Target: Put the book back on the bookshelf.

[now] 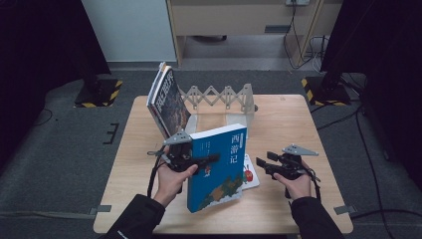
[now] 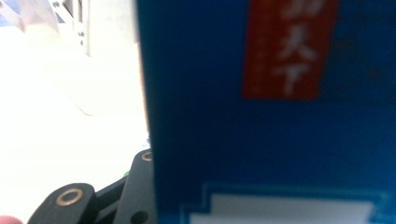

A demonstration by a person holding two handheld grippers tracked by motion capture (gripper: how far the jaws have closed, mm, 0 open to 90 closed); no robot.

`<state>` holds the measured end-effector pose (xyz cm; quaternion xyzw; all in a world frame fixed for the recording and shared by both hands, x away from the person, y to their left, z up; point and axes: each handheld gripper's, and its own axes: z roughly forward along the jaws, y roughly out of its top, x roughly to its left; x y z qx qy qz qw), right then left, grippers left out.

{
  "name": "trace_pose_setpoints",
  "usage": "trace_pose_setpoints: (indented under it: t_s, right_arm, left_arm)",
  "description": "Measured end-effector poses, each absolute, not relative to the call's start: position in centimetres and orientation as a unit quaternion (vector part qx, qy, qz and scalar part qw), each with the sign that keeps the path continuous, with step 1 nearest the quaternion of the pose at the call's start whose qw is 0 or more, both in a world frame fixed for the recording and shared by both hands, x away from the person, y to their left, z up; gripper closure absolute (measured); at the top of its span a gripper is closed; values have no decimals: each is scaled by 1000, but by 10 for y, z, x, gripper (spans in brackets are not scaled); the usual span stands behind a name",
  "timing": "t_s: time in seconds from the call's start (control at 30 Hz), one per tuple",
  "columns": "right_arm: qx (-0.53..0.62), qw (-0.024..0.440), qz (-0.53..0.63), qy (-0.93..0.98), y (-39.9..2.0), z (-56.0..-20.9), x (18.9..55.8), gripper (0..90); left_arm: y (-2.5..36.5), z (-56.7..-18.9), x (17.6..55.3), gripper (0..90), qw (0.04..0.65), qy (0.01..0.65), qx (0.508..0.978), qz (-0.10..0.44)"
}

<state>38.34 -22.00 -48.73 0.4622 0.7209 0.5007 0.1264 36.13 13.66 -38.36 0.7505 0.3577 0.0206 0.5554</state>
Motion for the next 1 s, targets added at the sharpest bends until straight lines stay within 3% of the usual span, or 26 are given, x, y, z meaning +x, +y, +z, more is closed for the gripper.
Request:
trace_pose_setpoints:
  t_s: [0.2,0.7,1.0]
  right_arm:
    - [491,167,423,743,-234,-495,386,335]
    - [517,182,361,754,-256,-510,393,257]
    - [528,181,321,765,-259,-520,395,223]
  left_arm:
    - [156,-367,362,607,564,370,736,59]
    - [199,-344,378,607,573,419,694,125]
    - [197,-337,397,606,565,433,685,156]
